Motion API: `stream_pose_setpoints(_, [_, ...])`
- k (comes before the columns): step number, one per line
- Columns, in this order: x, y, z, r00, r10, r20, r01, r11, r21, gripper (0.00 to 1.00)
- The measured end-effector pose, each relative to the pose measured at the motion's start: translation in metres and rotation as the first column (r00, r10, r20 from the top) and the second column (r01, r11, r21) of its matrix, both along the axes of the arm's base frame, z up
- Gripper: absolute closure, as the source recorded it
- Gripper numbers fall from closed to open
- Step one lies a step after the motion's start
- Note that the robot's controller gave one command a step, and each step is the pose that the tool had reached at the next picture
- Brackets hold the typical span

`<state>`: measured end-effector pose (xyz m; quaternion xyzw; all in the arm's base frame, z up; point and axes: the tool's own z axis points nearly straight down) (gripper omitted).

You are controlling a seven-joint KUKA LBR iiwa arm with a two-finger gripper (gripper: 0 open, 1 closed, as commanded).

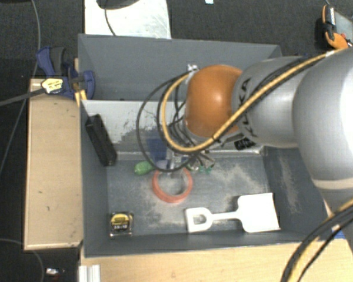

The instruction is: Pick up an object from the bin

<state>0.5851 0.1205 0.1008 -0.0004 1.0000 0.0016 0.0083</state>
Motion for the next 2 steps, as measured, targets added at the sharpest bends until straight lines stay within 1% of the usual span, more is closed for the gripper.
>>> stream_pose_setpoints(1, [-0.002, -0.001, 0.026, 1.0, -0.001, -0.01, 0.001, 1.0, -0.002, 1.0])
stream_pose_setpoints(2, [0.0, 0.0, 0.065, 1.0, -0.002, 0.0, 0.002, 1.0, 0.0, 1.0])
